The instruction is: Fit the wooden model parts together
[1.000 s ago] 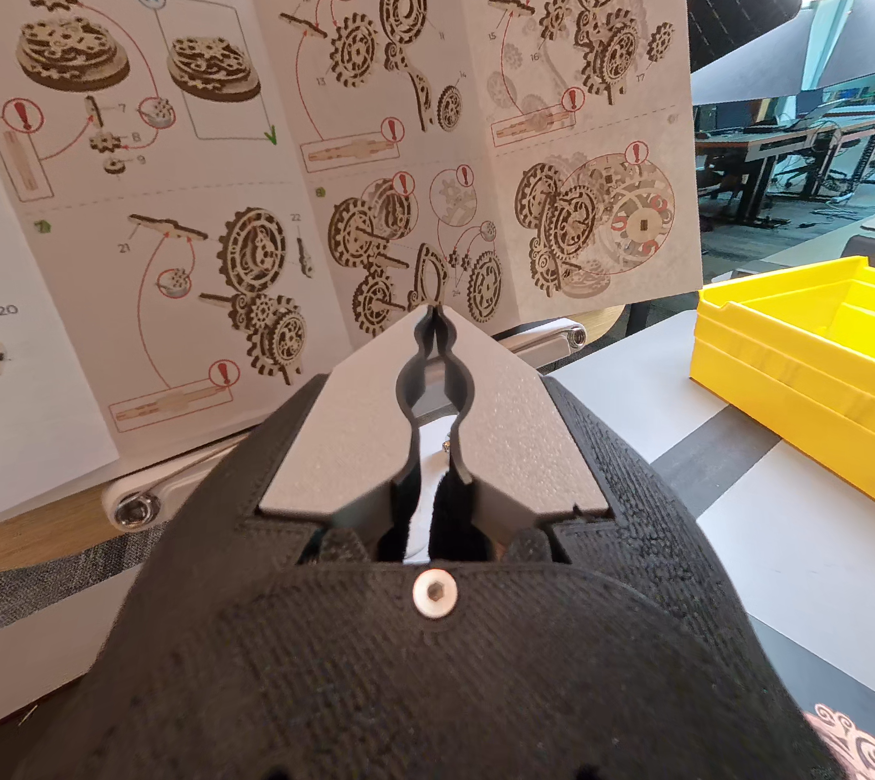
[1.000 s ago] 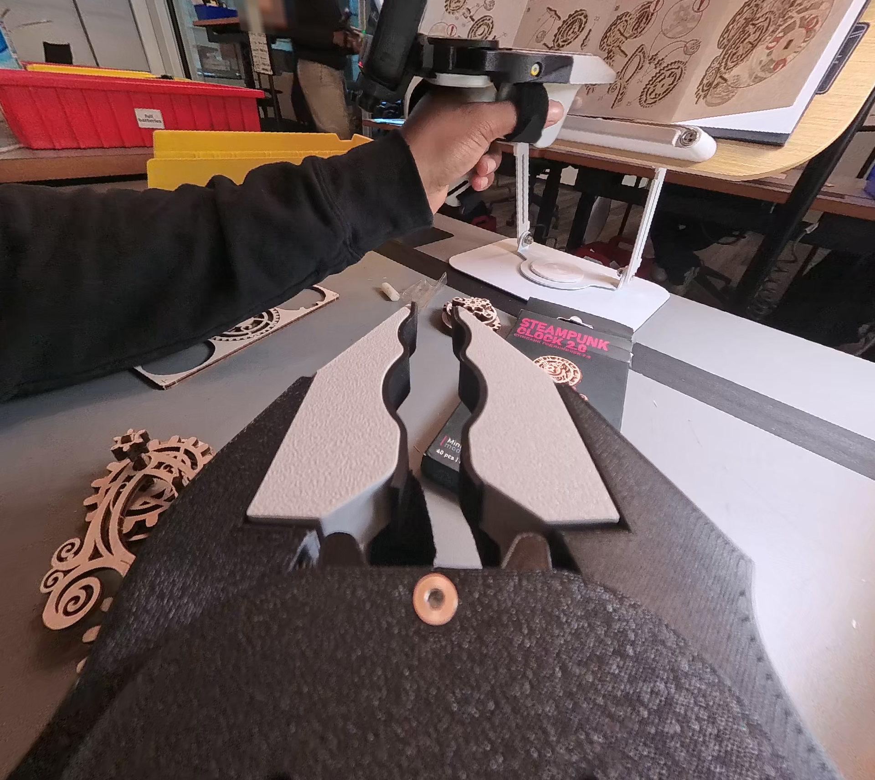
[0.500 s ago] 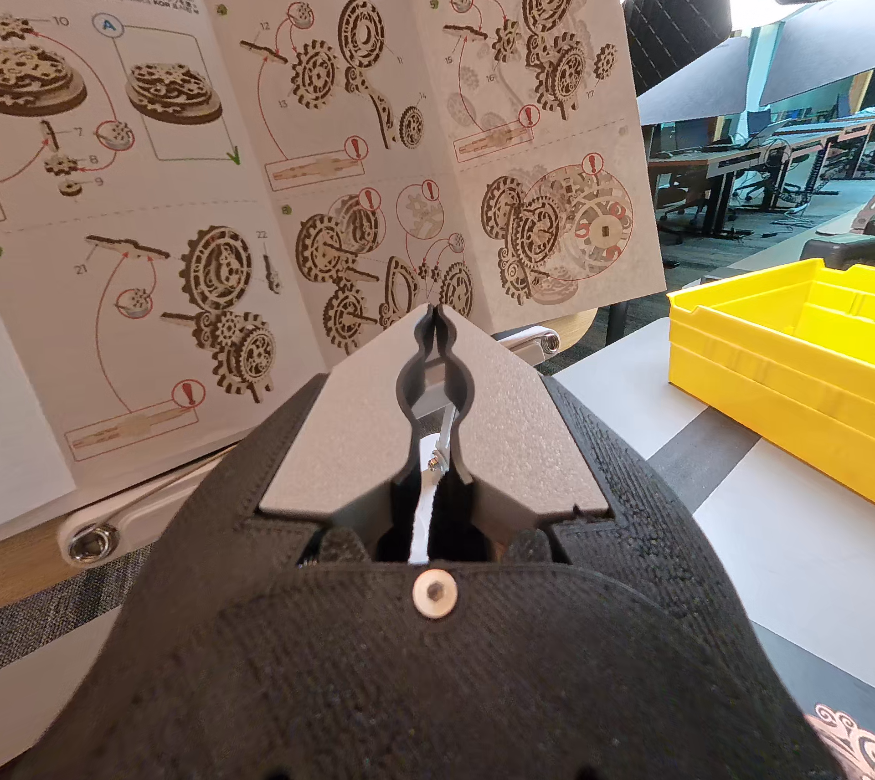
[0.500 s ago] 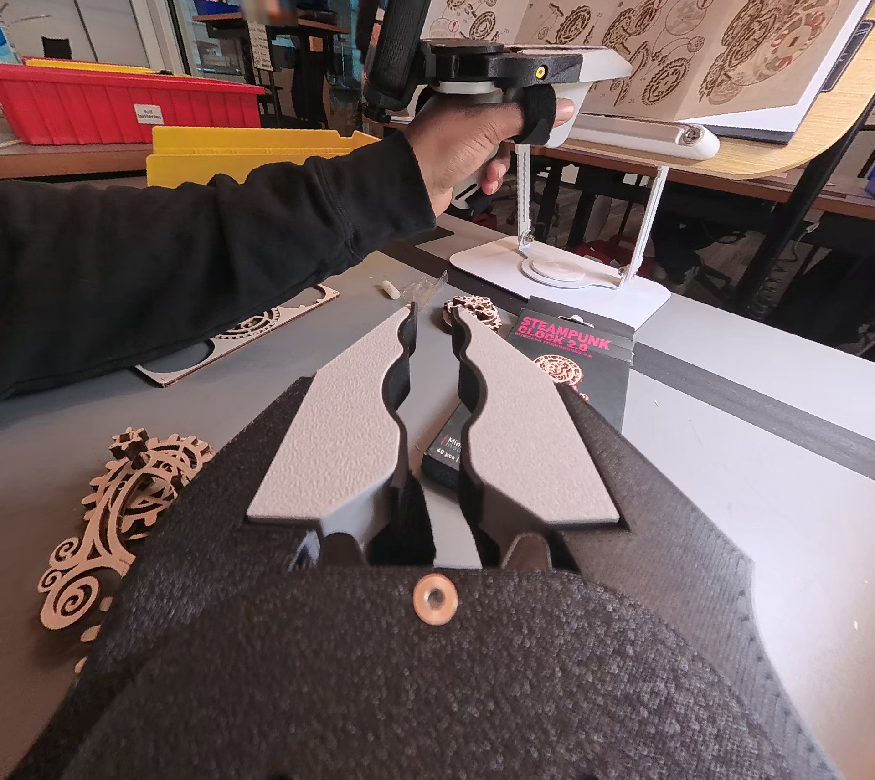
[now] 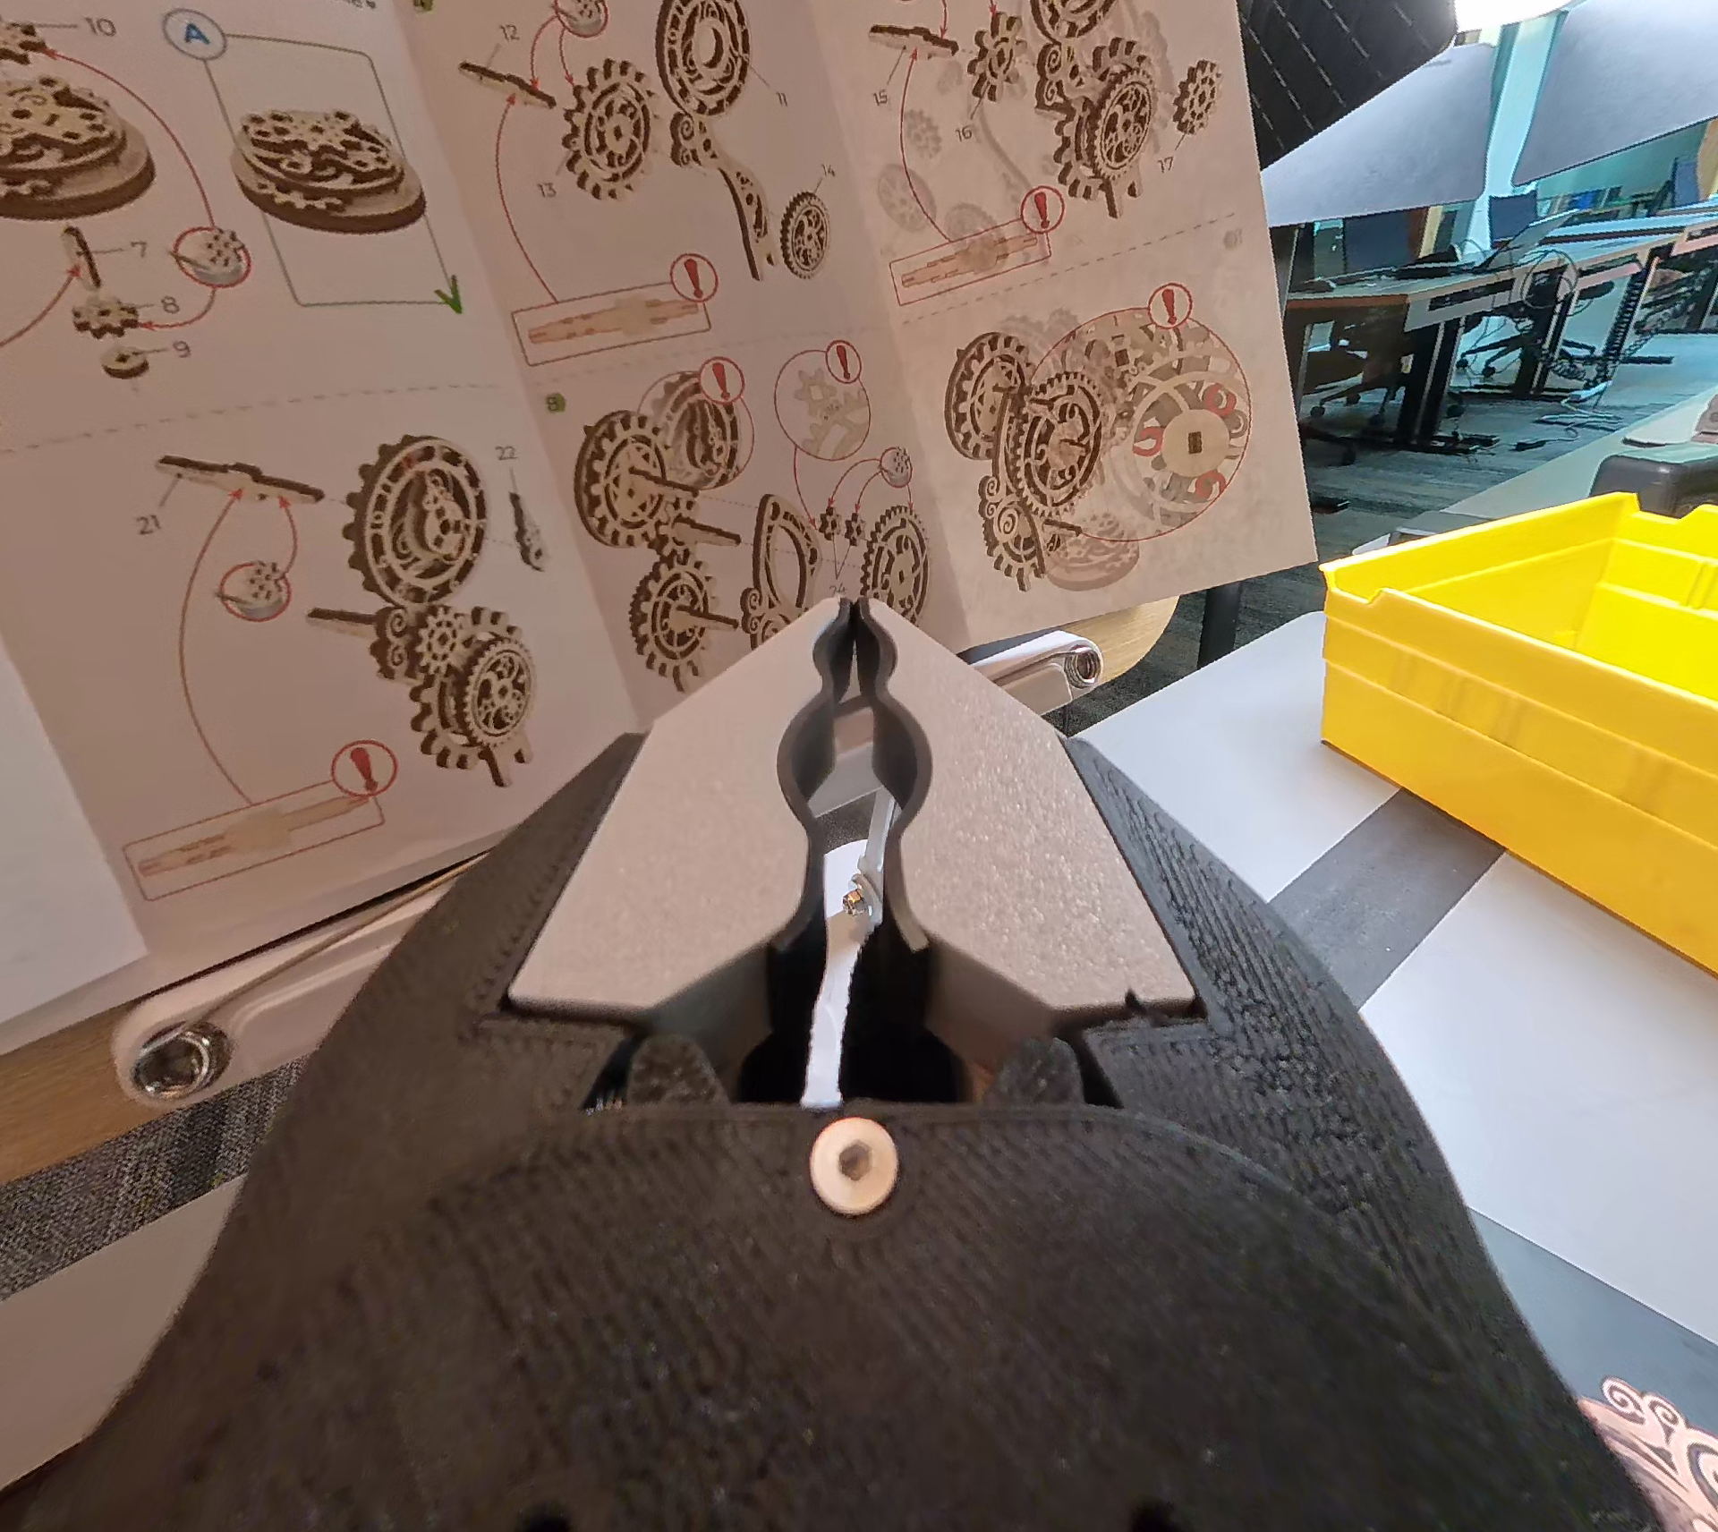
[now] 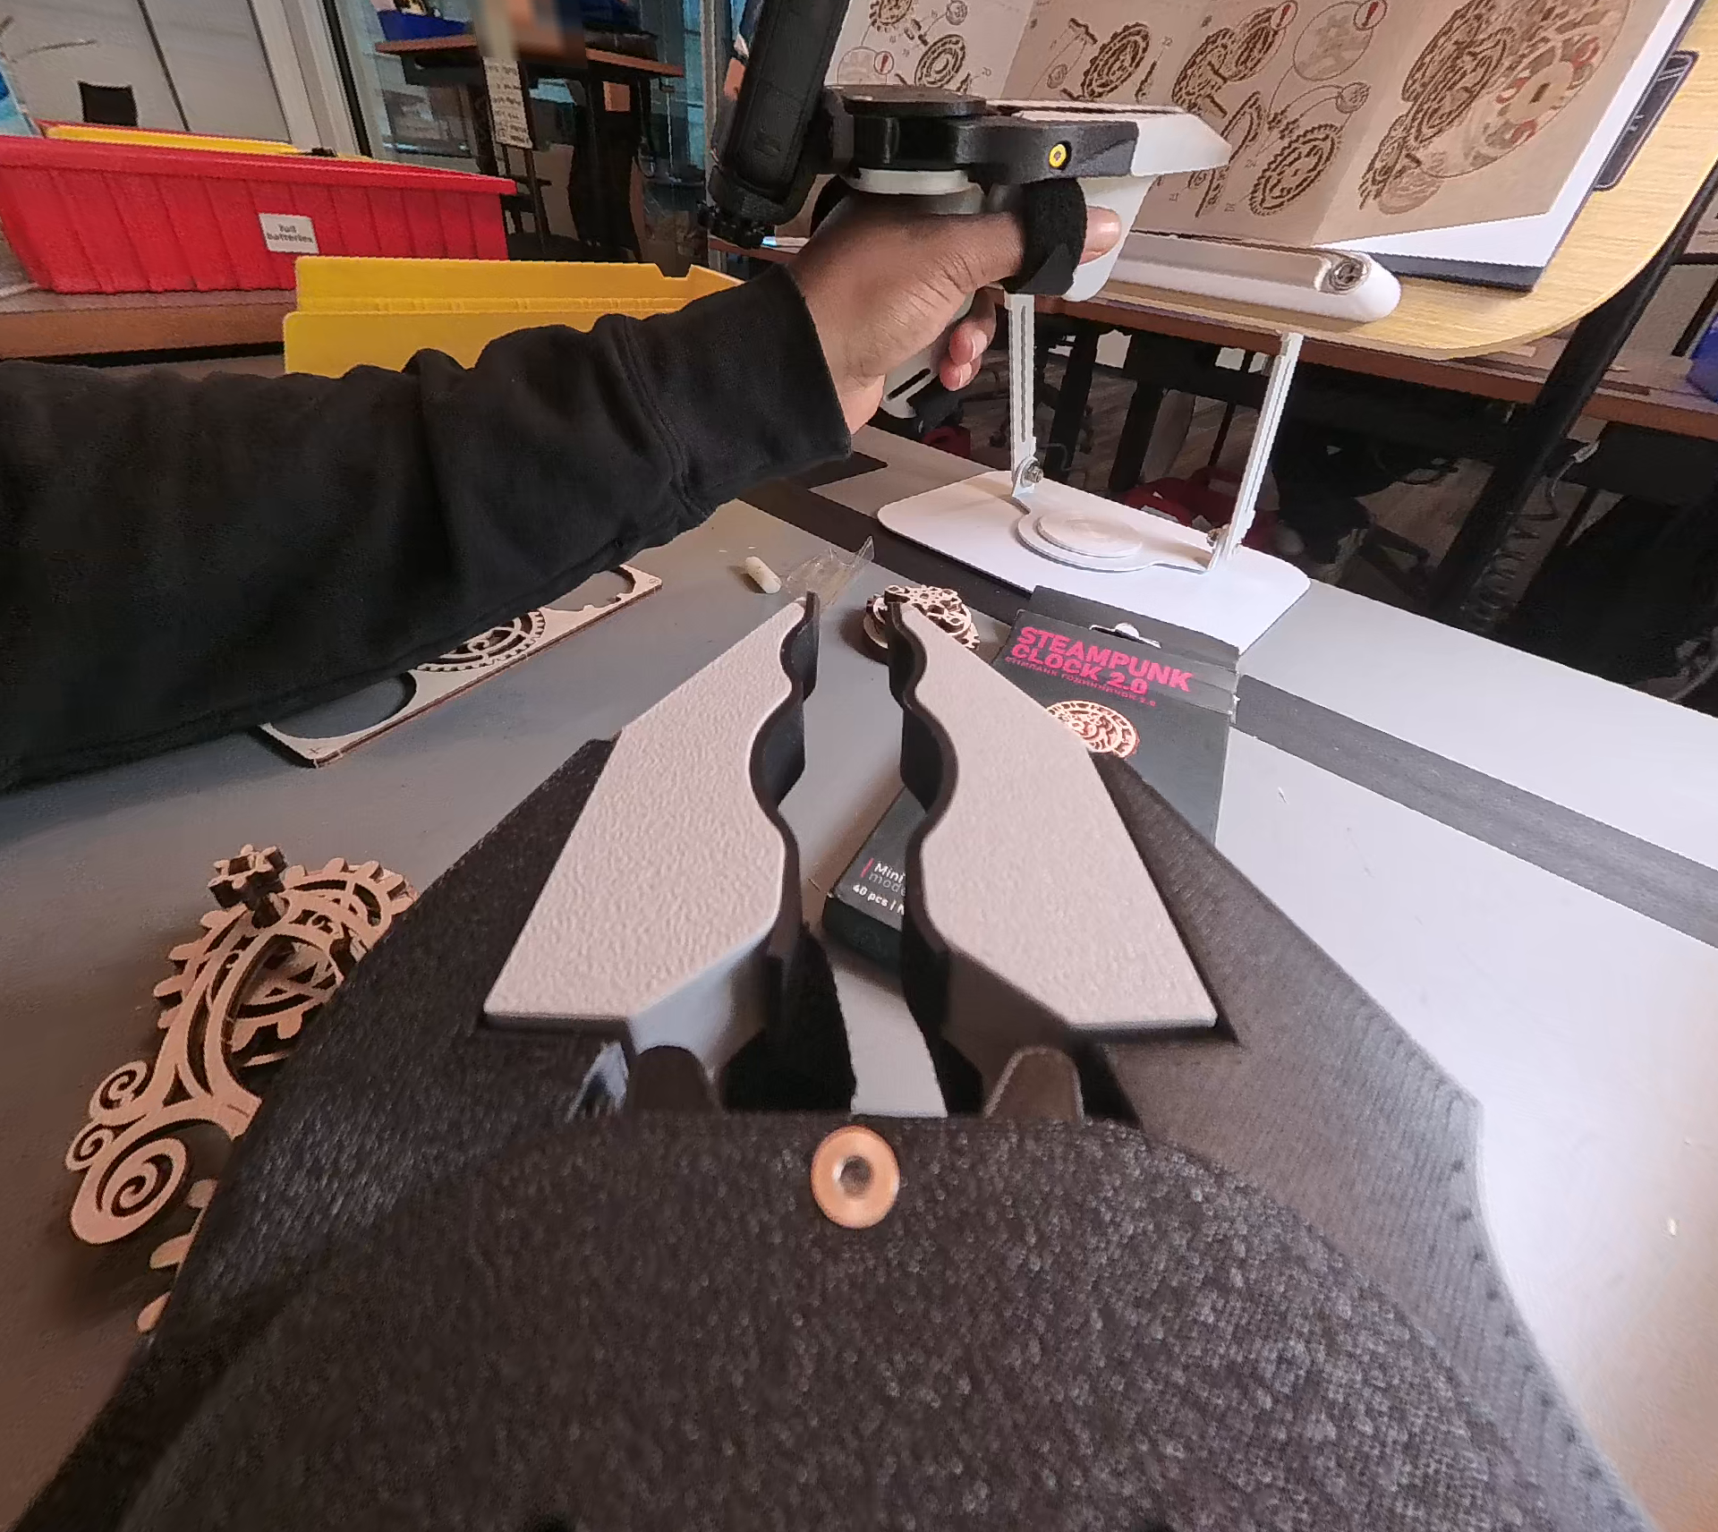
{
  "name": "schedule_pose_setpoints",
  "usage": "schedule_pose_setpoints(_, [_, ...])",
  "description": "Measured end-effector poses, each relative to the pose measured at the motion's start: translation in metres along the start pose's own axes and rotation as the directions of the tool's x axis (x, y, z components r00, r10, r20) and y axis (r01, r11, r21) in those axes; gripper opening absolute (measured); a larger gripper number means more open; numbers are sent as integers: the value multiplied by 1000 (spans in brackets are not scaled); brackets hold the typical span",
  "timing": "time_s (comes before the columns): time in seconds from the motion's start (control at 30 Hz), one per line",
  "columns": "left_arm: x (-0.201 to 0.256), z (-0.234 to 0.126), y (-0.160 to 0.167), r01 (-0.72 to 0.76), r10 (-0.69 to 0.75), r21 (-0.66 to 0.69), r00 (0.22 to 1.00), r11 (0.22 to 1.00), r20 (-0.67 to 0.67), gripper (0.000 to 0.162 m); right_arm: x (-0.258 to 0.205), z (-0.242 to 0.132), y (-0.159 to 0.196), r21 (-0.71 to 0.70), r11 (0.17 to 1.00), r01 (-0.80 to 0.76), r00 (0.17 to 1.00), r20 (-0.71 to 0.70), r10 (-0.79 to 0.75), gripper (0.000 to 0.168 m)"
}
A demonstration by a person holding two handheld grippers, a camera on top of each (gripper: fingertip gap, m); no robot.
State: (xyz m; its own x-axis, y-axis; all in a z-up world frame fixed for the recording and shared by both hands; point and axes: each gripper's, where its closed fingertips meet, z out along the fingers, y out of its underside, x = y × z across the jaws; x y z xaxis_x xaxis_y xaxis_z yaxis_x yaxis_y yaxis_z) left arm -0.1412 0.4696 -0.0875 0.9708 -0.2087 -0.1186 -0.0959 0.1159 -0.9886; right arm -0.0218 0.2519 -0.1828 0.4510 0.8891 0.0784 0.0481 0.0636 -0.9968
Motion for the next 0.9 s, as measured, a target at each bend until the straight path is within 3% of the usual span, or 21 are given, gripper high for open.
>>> schedule_pose_setpoints(0.03, [0,0,0,-1,1,0,1000,1000,0,0,0,0,0,1,1000,0,1000,-1,0,13])
schedule_pose_setpoints(0.9, [11,3,11,5,-8,-68,999,998,-41,0,-1,1,1,-3,1000,0,1000,6,0,13])
